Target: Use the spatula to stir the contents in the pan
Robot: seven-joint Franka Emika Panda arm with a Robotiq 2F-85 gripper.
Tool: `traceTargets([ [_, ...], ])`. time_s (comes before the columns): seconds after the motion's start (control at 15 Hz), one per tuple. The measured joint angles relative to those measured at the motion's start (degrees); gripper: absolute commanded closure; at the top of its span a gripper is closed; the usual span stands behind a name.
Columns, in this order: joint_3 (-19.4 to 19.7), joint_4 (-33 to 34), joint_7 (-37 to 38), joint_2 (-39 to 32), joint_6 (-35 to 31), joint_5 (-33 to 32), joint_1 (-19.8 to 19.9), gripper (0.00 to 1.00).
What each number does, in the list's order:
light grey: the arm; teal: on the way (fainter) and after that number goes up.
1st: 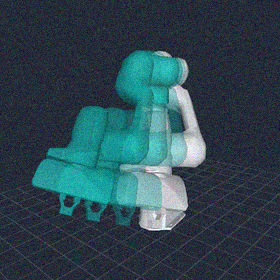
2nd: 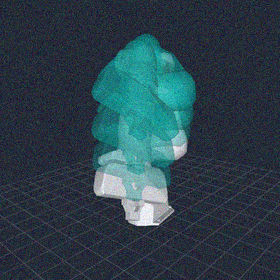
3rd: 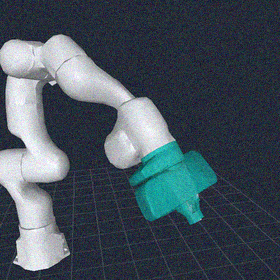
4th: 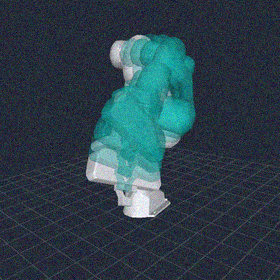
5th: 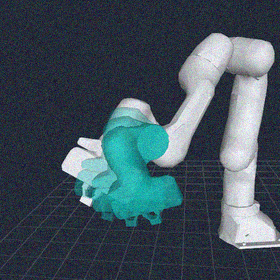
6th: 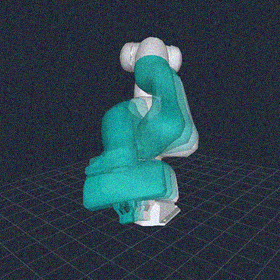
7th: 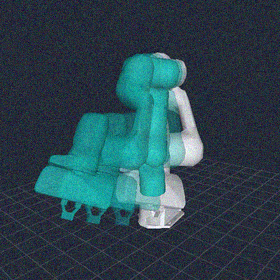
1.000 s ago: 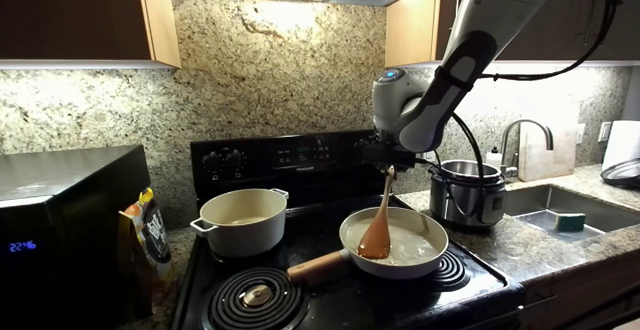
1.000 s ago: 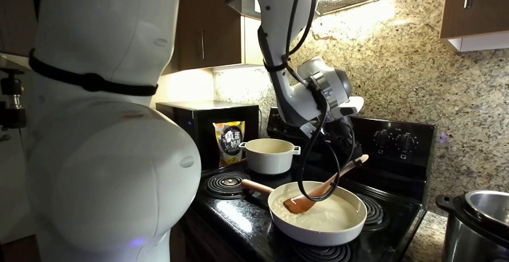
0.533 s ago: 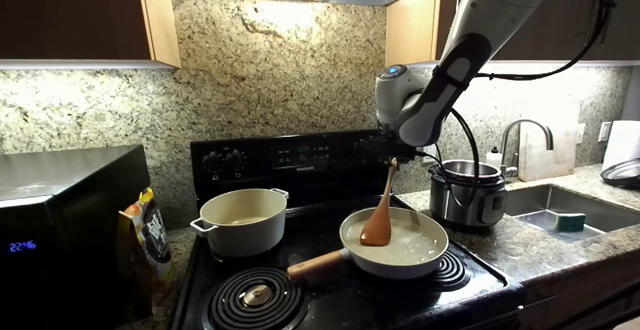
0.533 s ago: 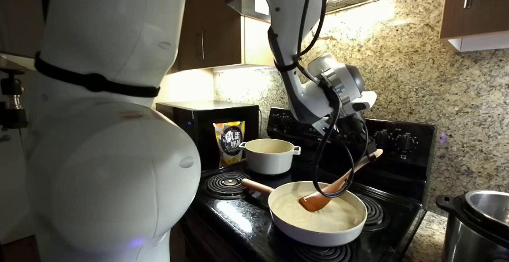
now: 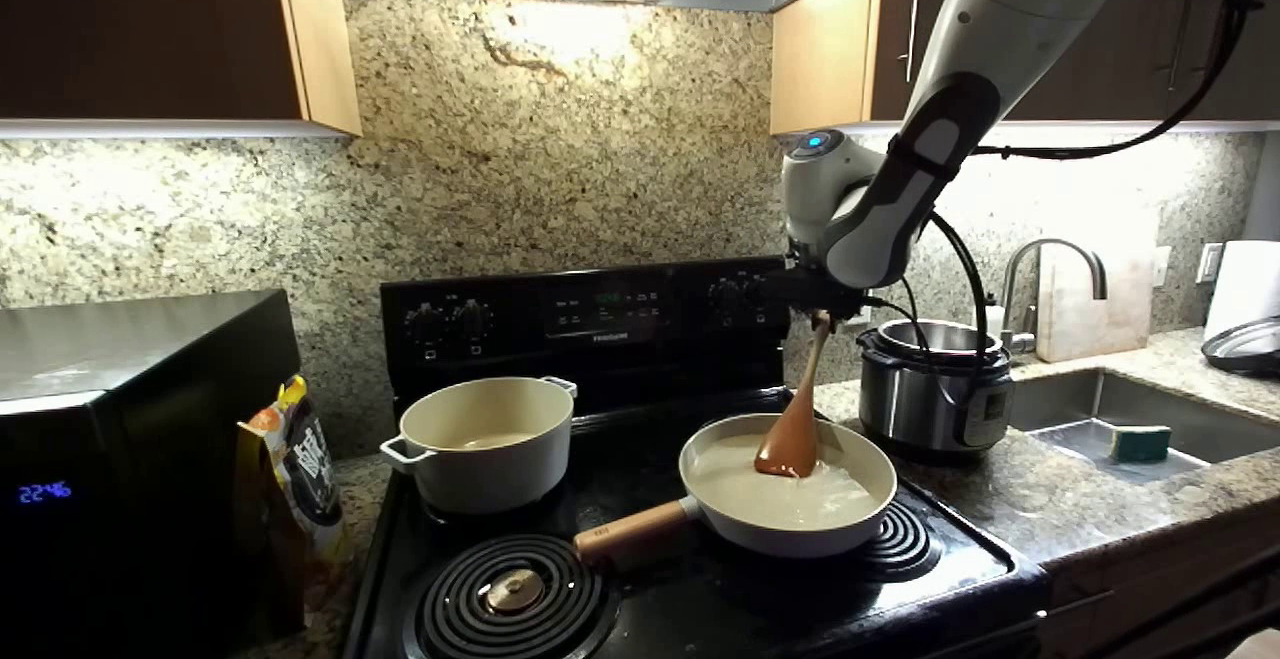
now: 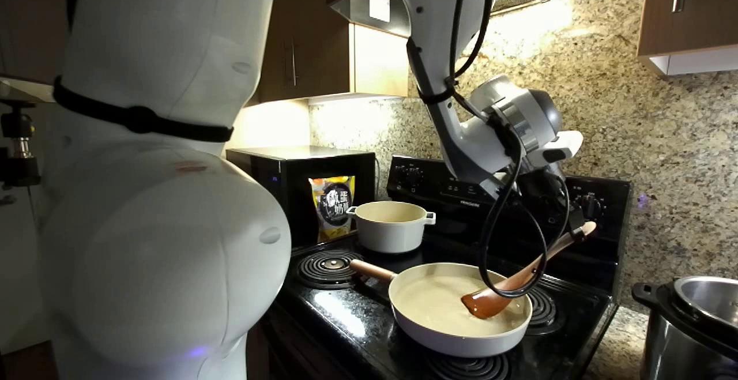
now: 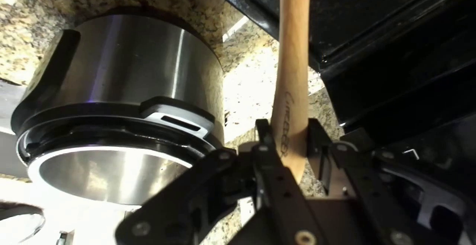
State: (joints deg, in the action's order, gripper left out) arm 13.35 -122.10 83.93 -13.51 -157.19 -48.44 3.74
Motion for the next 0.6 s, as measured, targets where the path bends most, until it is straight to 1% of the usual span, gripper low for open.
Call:
traceTargets([
  [0.33, 2.7, 0.0, 2.5, 0.0, 0.0, -1.9, -0.1, 0.88],
  [0.6, 3.5, 0.0, 4.0, 0.0, 0.3, -2.2, -0.3, 0.88],
])
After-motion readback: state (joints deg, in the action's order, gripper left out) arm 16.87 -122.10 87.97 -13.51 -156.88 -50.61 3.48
